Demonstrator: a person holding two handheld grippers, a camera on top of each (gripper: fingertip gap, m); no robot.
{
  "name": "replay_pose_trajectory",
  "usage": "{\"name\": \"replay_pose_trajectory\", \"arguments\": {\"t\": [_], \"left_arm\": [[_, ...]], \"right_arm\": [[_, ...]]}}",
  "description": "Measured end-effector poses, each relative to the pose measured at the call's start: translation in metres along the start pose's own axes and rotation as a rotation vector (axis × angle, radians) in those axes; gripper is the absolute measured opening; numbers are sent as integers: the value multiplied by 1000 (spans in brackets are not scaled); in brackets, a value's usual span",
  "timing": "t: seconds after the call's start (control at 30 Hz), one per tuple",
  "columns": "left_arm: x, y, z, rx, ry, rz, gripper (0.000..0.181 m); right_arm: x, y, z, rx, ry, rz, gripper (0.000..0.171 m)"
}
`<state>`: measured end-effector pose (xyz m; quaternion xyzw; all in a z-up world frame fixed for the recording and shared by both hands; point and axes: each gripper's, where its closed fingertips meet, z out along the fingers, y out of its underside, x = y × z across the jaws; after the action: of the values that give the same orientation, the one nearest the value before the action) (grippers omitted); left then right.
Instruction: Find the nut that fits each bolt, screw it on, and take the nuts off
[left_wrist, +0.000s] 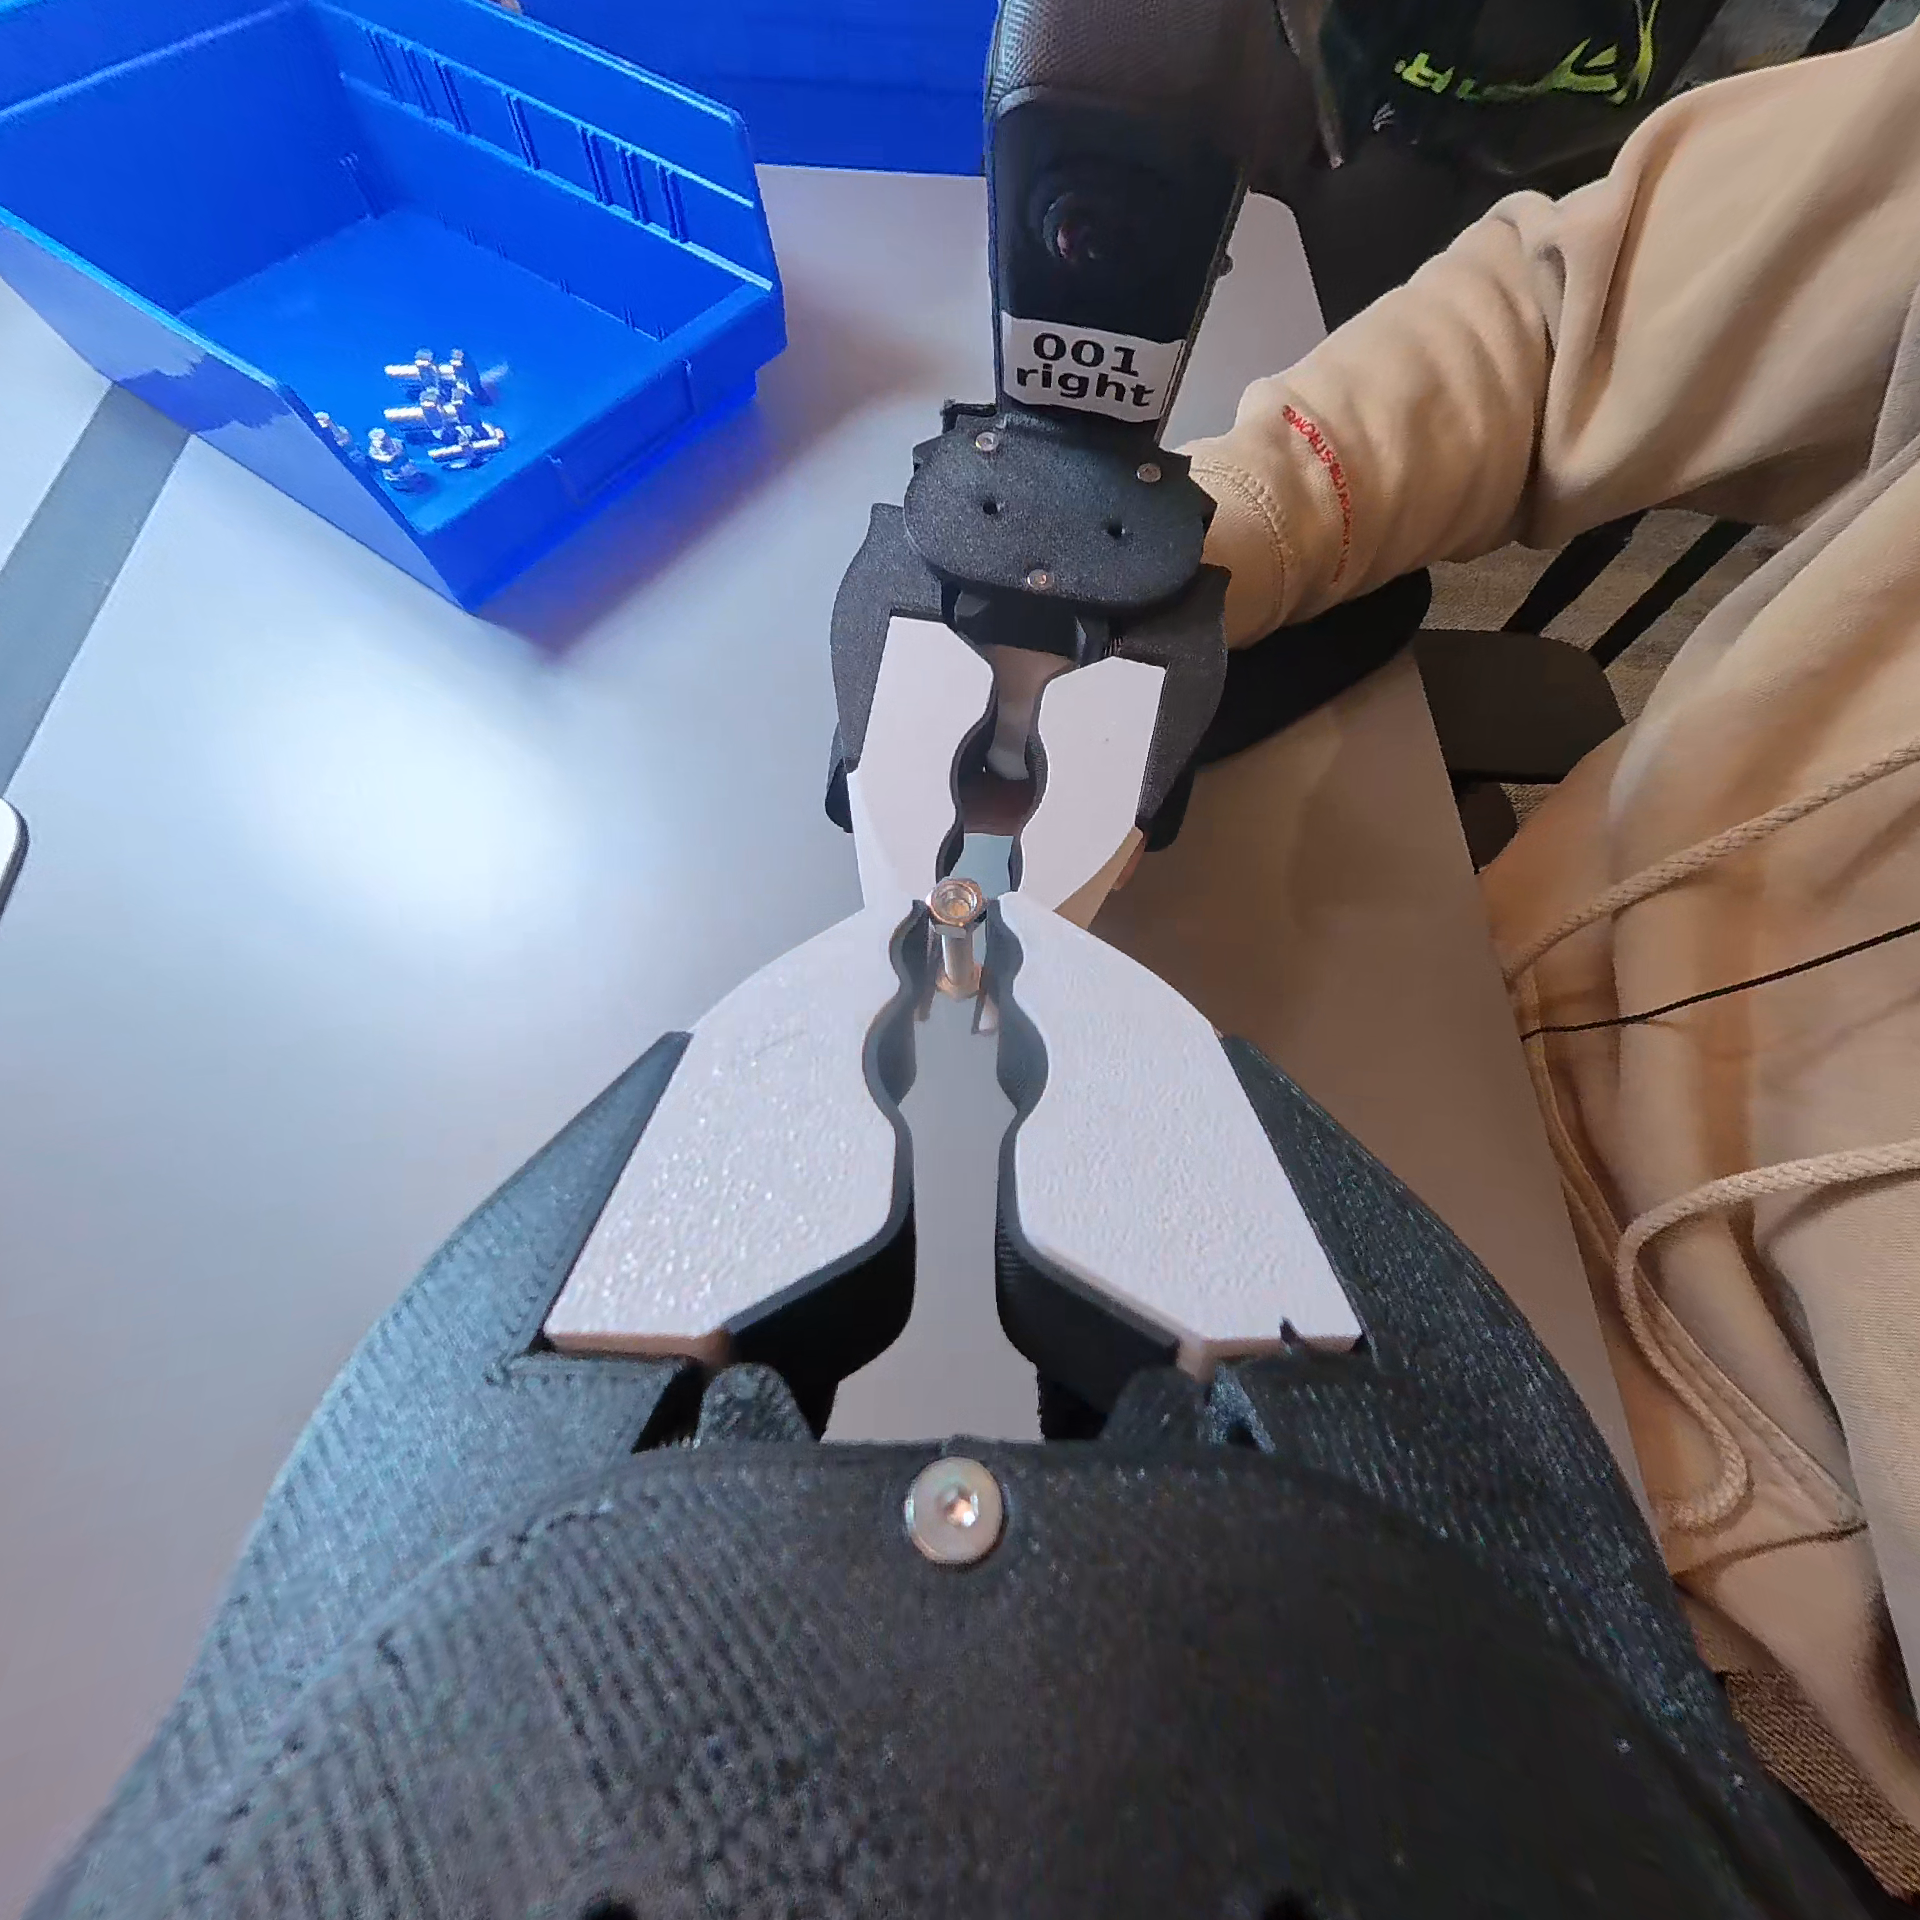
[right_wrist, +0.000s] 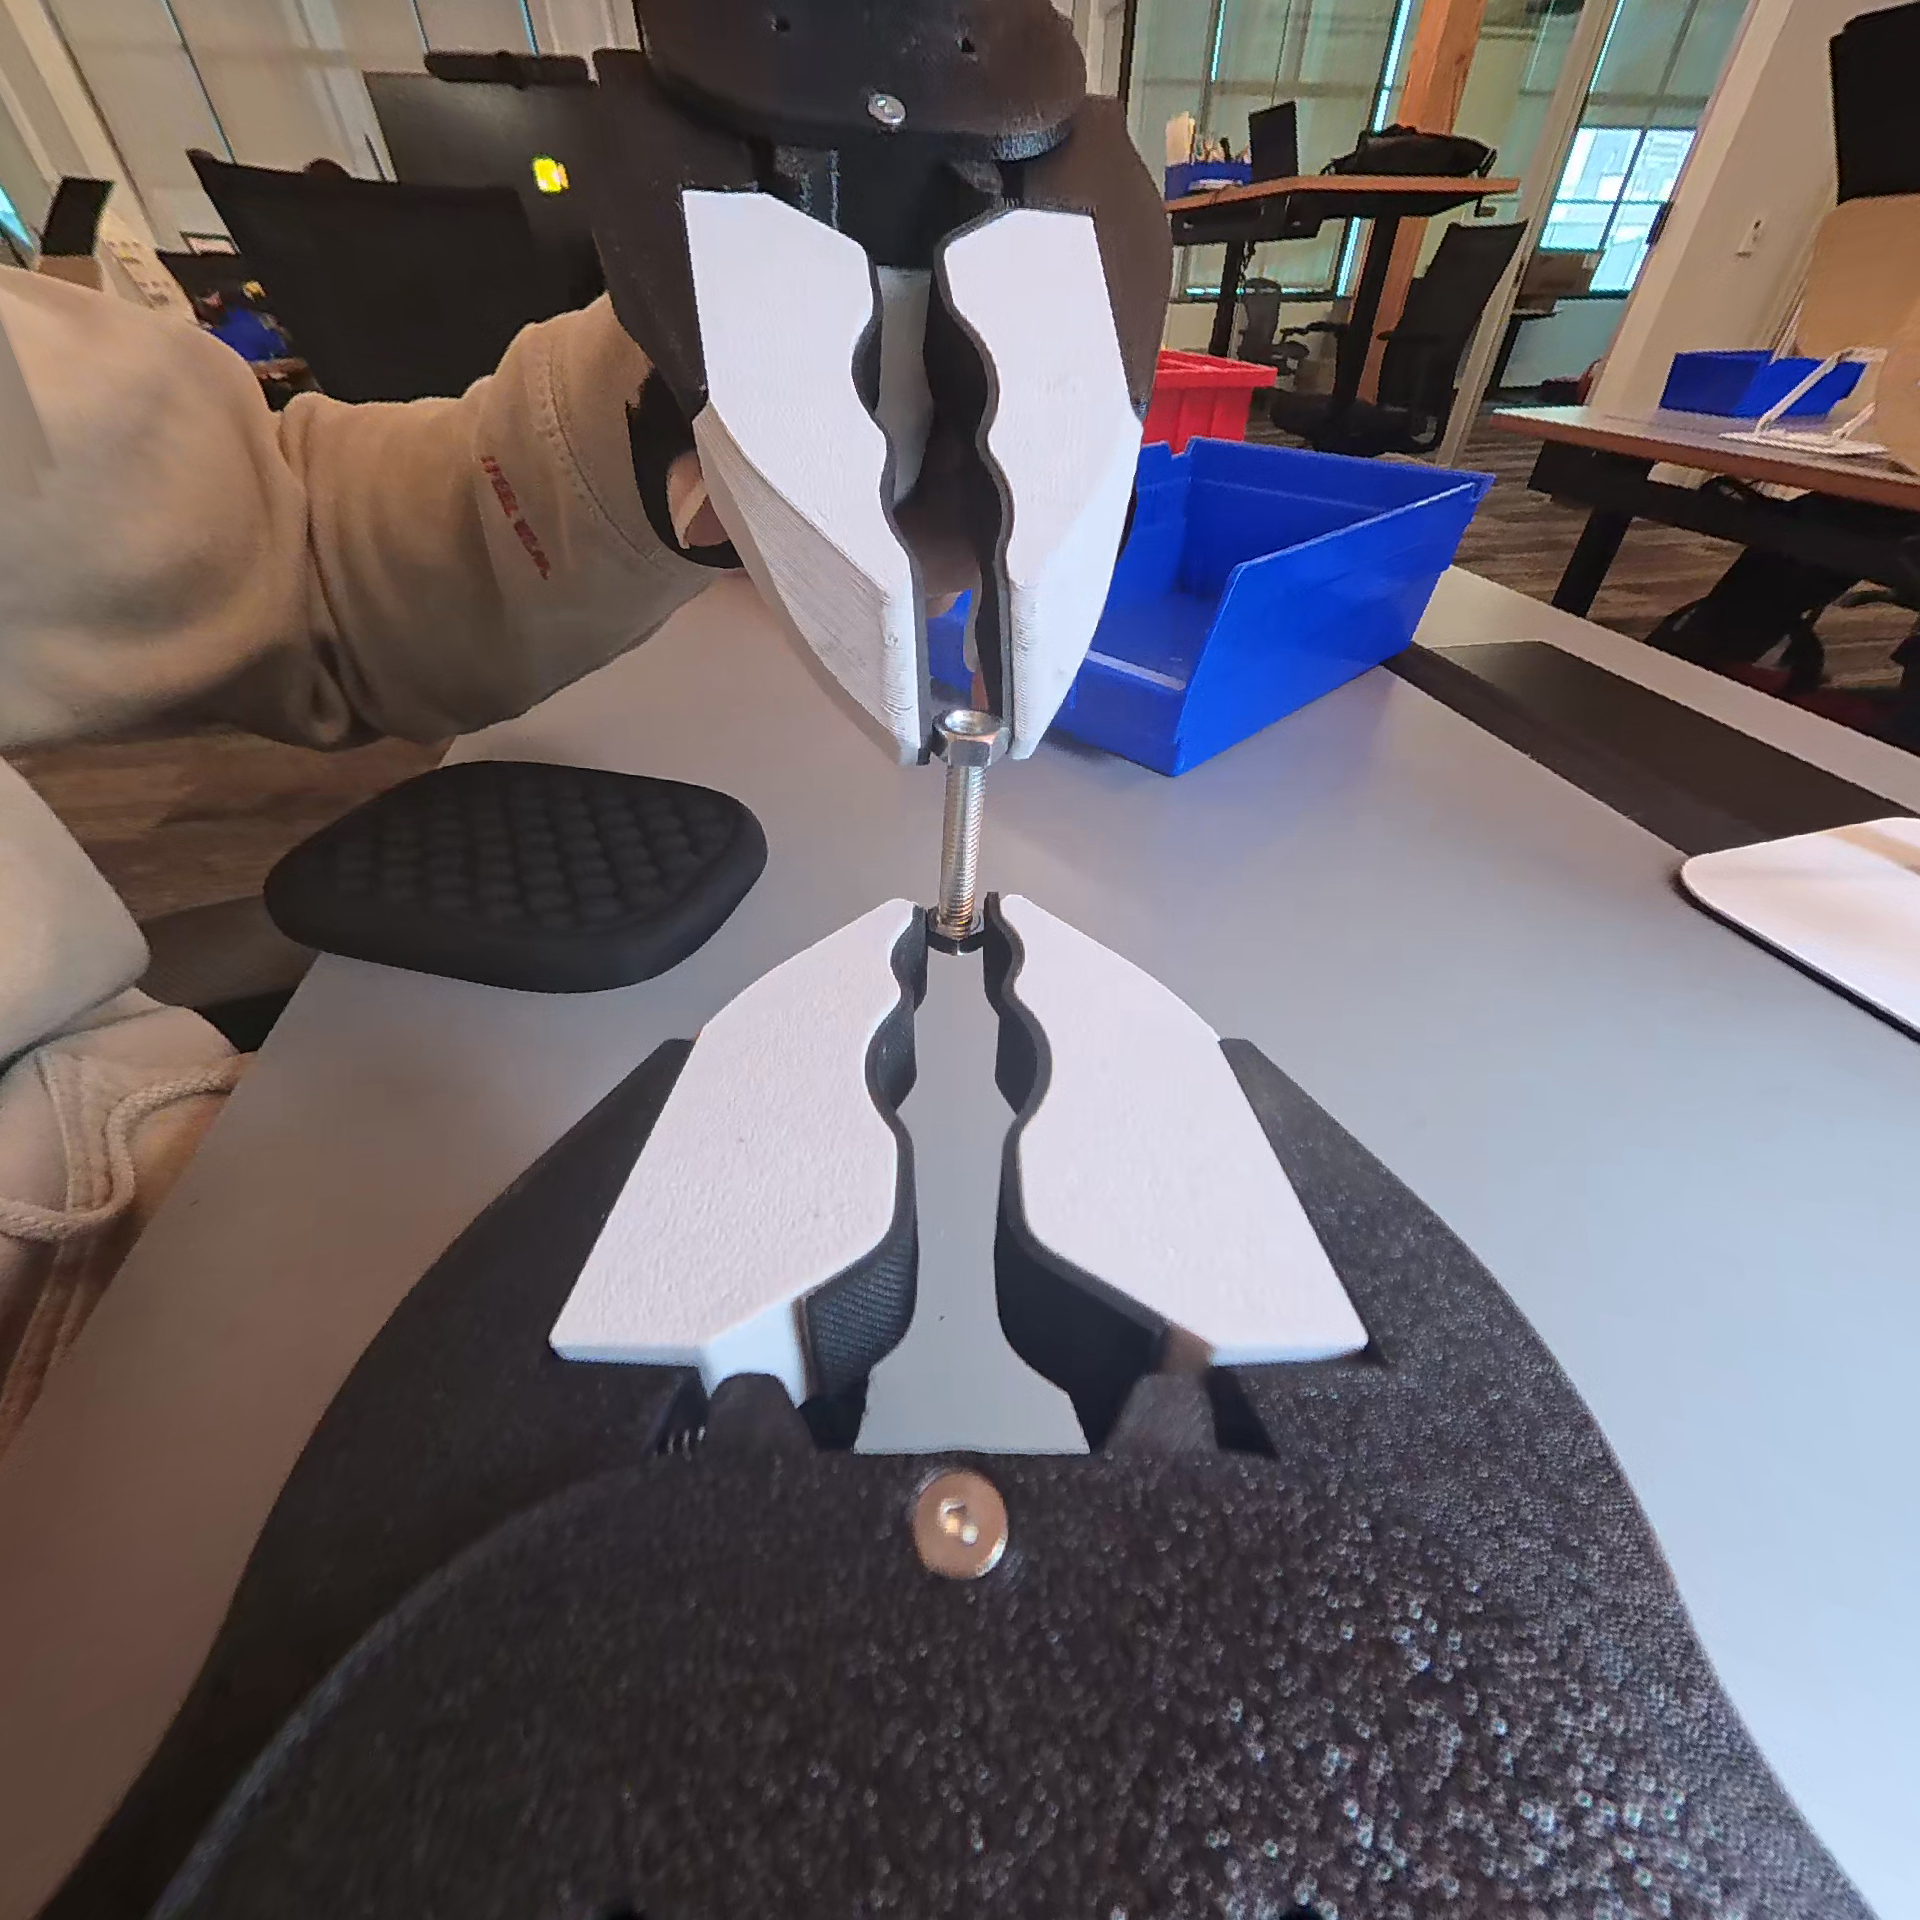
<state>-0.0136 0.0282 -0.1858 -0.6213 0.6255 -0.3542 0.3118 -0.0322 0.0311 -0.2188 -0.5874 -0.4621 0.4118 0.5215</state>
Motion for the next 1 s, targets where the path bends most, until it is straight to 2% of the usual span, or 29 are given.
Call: {"name": "replay_pose_trajectory", "arguments": {"t": [0.53, 0.73, 1.0], "left_arm": [[2, 7, 2, -27, 1, 27, 11], [3, 4, -1, 11, -7, 41, 24], [-4, -6, -5, 275, -63, -39, 23]], "right_arm": [[-3, 6, 3, -30, -23, 19, 10], [-2, 7, 3, -30, -16, 14, 10], [4, 4, 1, -12, 16, 9, 10]]}}
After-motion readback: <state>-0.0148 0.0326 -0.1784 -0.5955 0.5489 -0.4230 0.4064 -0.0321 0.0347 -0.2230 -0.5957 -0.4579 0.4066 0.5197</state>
